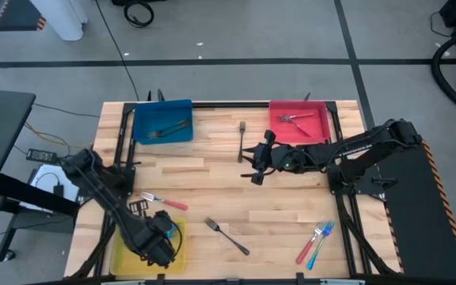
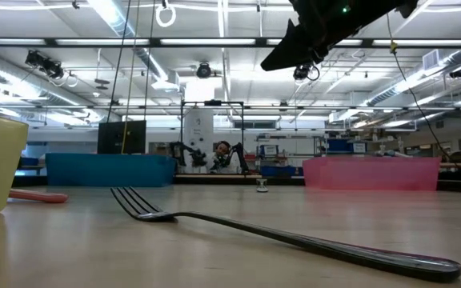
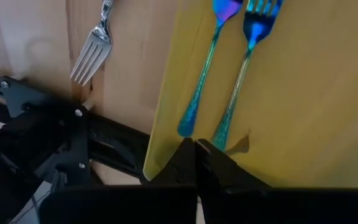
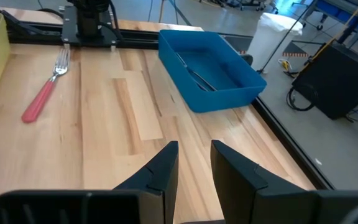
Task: Sort silverware by color (type)
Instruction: Put the top iridescent fork into the yellow bin, then put the top black fork into the blue bin
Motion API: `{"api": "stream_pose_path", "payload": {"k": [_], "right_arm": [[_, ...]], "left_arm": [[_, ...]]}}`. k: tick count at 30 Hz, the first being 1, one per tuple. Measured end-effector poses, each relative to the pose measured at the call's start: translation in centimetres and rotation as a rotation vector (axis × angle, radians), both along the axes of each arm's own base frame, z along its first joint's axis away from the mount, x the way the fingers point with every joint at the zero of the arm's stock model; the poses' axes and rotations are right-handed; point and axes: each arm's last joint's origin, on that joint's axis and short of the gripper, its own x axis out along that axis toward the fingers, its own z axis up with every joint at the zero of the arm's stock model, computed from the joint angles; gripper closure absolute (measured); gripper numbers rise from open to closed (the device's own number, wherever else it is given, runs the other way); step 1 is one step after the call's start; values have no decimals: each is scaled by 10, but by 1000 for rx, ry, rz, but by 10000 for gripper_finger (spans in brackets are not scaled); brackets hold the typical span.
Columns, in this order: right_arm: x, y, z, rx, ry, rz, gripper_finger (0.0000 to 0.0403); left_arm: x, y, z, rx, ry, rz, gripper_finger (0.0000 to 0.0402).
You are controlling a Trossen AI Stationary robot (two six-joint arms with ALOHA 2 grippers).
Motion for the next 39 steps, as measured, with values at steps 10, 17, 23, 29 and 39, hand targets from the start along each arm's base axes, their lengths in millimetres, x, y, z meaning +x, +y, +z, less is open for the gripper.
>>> {"api": "stream_pose_path", "payload": {"k": [10, 17, 23, 29, 39], "right_arm": [[0, -1, -1, -1, 7, -2, 300], [0, -2, -1, -2, 7, -4, 300], [0, -1, 0, -3, 0, -3, 300], [0, -2, 0, -20, 9, 4, 300], [-12, -3, 3, 19, 50, -18, 300]], "left_arm": [[11, -7, -7, -56, -68, 7, 365], [14, -9, -8, -68, -109, 3, 331], [16, -6, -8, -50, -124, 7, 303], [27, 9, -8, -18, -110, 33, 299], [47, 36, -7, -4, -101, -148, 299]]}}
